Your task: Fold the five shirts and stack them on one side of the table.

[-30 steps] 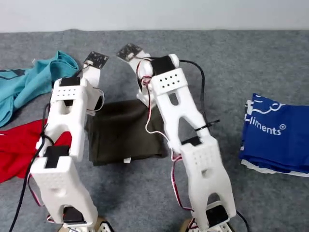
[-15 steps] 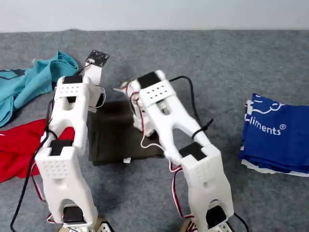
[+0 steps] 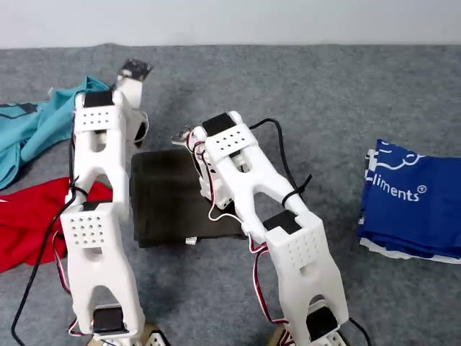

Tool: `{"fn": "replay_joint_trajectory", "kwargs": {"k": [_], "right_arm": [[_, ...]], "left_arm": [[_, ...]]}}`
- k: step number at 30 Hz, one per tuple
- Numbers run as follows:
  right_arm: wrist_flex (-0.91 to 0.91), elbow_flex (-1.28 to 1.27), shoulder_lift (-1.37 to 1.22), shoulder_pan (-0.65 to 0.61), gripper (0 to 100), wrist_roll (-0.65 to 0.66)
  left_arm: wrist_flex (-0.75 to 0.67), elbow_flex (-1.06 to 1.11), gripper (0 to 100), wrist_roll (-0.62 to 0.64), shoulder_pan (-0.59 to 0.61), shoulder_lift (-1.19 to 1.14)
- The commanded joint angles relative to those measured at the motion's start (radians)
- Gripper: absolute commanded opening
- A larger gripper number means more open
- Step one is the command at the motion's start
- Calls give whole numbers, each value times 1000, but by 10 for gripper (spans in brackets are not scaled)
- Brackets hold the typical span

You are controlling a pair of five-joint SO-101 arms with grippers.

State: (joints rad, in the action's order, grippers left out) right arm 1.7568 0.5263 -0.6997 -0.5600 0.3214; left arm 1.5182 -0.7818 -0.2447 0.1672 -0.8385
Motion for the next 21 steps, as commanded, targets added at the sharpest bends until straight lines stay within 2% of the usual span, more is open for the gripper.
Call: {"fn": "replay_joint_trajectory", "kwargs": {"k": [1, 6, 9, 16, 21], "right_arm": [[33, 6, 116, -10, 9, -6], [27, 8, 232, 1, 10, -3], [16, 11, 277, 27, 11, -3], [7, 11, 288, 107, 11, -5], [35, 11, 291, 147, 10, -5]], "left_arm": [[86, -159, 6, 31, -3, 17], [239, -355, 6, 34, -12, 17], [241, -361, 6, 58, -14, 44], [235, -45, 6, 55, -106, 181], [193, 145, 6, 52, -107, 219]]}}
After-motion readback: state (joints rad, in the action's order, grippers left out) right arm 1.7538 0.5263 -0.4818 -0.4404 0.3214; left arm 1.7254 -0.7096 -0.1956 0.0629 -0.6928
